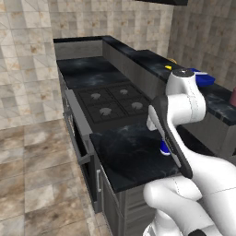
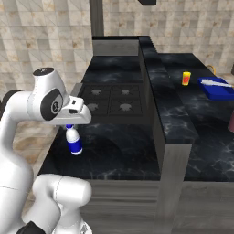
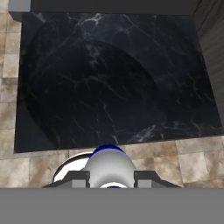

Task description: Place the drinks on the dining counter in a tight cluster.

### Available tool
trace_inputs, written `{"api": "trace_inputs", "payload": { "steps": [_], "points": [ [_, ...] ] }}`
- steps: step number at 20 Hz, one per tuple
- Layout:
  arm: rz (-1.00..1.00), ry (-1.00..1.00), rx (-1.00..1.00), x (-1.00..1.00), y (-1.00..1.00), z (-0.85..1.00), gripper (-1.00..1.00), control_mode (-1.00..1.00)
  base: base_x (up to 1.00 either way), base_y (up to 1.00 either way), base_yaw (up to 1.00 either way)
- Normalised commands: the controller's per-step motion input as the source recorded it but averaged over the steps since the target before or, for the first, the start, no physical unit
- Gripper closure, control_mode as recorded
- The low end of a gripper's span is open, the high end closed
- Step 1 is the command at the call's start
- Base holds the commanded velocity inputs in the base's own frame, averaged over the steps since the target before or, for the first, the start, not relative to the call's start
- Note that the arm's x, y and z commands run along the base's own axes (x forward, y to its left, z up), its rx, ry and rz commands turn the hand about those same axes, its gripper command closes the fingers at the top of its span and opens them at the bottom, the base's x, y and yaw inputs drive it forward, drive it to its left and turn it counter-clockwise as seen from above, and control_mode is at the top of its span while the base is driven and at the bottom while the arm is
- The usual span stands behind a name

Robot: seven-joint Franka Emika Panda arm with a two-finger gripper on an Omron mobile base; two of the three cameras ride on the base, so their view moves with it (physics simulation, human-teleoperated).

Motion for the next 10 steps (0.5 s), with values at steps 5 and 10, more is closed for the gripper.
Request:
{"api": "trace_inputs", "payload": {
  "steps": [5, 10],
  "points": [
    [0.0, 0.0, 0.0, 0.0, 0.0, 0.0, 1.0, -1.0, 0.0, 0.0, 0.0],
    [0.0, 0.0, 0.0, 0.0, 0.0, 0.0, 1.0, -1.0, 0.0, 0.0, 0.0]
  ]
}}
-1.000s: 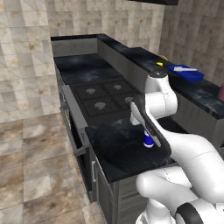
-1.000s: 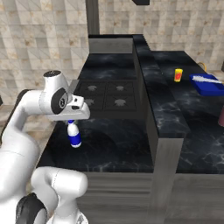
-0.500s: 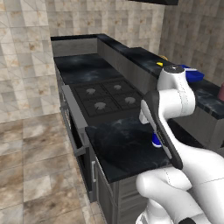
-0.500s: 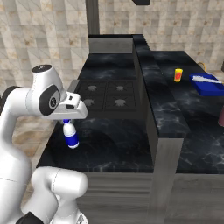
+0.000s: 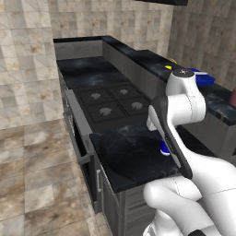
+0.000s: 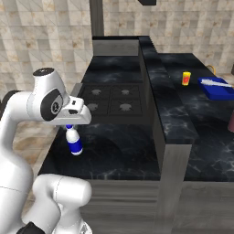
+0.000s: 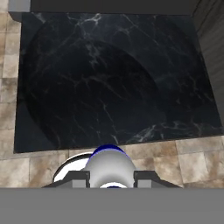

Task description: Place the drinks on the dining counter in a tight cluster.

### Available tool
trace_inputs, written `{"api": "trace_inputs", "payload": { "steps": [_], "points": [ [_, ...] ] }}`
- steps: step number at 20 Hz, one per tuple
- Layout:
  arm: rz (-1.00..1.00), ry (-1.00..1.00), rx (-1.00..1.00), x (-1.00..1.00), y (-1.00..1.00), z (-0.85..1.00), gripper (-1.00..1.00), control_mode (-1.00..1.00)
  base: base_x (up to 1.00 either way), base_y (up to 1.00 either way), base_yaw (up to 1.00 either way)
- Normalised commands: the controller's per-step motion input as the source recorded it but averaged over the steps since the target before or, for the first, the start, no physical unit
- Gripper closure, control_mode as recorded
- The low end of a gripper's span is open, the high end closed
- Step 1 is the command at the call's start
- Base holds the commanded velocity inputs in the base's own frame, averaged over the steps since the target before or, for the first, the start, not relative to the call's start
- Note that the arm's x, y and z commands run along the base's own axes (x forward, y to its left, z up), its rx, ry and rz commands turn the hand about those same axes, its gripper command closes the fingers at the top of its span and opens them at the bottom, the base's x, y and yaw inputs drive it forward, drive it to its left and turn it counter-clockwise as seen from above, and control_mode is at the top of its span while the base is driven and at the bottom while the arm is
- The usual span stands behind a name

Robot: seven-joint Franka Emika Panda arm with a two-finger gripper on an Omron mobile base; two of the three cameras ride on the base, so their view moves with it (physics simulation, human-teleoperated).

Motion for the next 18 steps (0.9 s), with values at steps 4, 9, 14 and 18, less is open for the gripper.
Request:
{"api": "trace_inputs", "payload": {
  "steps": [4, 9, 14, 18],
  "points": [
    [0.0, 0.0, 0.0, -0.03, 0.0, 0.0, 1.0, 1.0, -0.04, 0.0, 0.0],
    [0.0, 0.0, 0.0, 0.0, 0.0, 0.0, 1.0, 1.0, -0.43, -0.27, 0.0],
    [0.0, 0.0, 0.0, 0.0, 0.0, 0.0, 1.0, 1.0, -0.45, -0.85, 0.0],
    [0.0, 0.0, 0.0, 0.0, 0.0, 0.0, 1.0, 1.0, -0.43, -1.0, -0.03]
  ]
}}
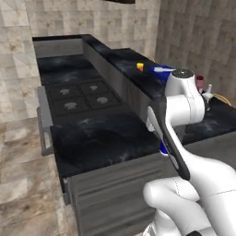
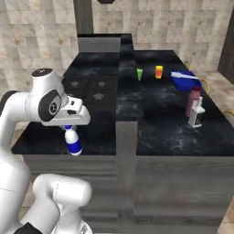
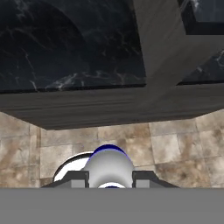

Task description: Place the drinks on the dining counter in a tight cluster.

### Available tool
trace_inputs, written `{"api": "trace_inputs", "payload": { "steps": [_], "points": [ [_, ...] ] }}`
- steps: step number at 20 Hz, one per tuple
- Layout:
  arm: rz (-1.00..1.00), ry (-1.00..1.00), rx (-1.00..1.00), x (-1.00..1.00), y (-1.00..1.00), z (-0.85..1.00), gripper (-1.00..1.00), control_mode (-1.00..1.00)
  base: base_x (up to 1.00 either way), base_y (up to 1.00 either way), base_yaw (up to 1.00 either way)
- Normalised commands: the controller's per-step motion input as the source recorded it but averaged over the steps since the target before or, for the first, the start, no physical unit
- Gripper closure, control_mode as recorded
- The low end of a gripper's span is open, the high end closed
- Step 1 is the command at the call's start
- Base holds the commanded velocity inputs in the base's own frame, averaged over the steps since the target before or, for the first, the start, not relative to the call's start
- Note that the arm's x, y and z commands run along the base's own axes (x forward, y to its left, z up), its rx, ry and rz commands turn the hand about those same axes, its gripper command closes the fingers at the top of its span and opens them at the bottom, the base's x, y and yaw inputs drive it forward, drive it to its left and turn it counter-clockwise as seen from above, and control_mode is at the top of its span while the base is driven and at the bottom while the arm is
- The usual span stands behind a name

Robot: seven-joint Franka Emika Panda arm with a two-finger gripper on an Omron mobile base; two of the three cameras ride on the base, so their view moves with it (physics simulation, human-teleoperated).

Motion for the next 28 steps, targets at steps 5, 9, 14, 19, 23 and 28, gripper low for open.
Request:
{"api": "trace_inputs", "payload": {
  "steps": [5, 9, 14, 19, 23, 28],
  "points": [
    [0.0, 0.0, 0.0, 0.0, 0.0, 0.0, 1.0, 1.0, -0.14, -1.0, -0.02],
    [0.0, 0.0, 0.0, 0.0, 0.0, 0.0, 1.0, 1.0, 0.08, -1.0, 0.0],
    [0.0, 0.0, 0.0, 0.0, 0.0, 0.0, 1.0, 1.0, 0.56, -1.0, -0.1],
    [0.0, 0.0, 0.0, 0.0, 0.0, 0.0, 1.0, 1.0, 0.75, -0.77, -0.14],
    [0.0, 0.0, 0.0, 0.0, 0.0, 0.0, 1.0, 1.0, 0.54, -0.17, -0.05],
    [0.0, 0.0, 0.0, 0.0, 0.0, 0.0, 1.0, 1.0, 0.3, -0.03, -0.03]
  ]
}}
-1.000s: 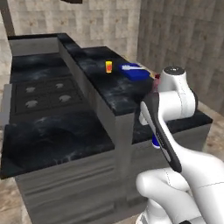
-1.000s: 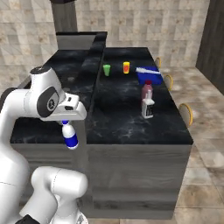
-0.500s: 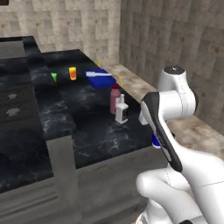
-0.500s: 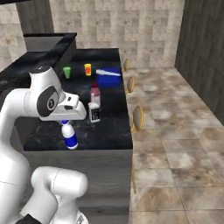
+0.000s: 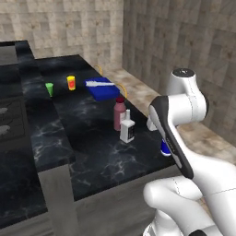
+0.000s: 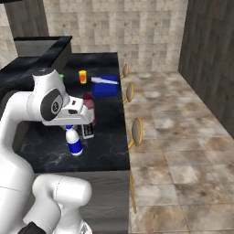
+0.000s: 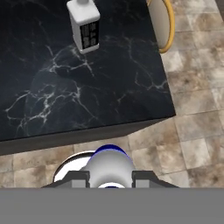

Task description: Place the drinks on the dining counter in a tight cluster.

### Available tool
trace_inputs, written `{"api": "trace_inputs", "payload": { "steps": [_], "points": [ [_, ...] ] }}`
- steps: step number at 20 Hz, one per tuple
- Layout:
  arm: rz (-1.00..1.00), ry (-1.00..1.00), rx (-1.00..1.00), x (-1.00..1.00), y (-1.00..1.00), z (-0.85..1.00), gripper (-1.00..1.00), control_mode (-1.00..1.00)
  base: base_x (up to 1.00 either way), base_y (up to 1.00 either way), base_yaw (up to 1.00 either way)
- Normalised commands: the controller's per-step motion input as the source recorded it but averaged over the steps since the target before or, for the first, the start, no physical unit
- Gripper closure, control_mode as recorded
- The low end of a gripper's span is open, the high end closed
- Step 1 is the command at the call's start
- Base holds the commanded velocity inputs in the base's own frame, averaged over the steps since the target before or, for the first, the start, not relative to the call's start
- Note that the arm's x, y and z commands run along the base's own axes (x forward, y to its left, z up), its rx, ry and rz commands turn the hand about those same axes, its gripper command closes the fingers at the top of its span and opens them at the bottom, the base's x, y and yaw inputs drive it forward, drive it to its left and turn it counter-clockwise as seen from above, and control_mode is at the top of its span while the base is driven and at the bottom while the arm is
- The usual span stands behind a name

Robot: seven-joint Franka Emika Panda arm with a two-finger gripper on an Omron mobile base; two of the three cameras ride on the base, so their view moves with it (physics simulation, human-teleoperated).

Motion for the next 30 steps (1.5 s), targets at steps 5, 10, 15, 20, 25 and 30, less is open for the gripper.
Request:
{"api": "trace_inputs", "payload": {
  "steps": [5, 10, 15, 20, 25, 30],
  "points": [
    [0.0, 0.0, 0.0, 0.0, 0.0, 0.0, 1.0, 1.0, 0.0, 0.0, 0.0],
    [0.0, 0.0, 0.0, 0.0, 0.0, 0.0, 1.0, 1.0, 0.0, 0.0, 0.0],
    [0.0, 0.0, 0.0, 0.0, 0.0, 0.0, 1.0, 1.0, 0.0, 0.0, 0.0],
    [0.01, -0.01, 0.02, 0.1, 0.0, -0.04, 1.0, -1.0, 0.0, 0.0, 0.0],
    [0.08, 0.0, 0.06, 0.4, 0.0, -0.07, 1.0, -1.0, 0.0, 0.0, 0.0],
    [0.04, 0.0, 0.02, 0.48, 0.0, -0.07, 1.0, -1.0, 0.0, 0.0, 0.0]
  ]
}}
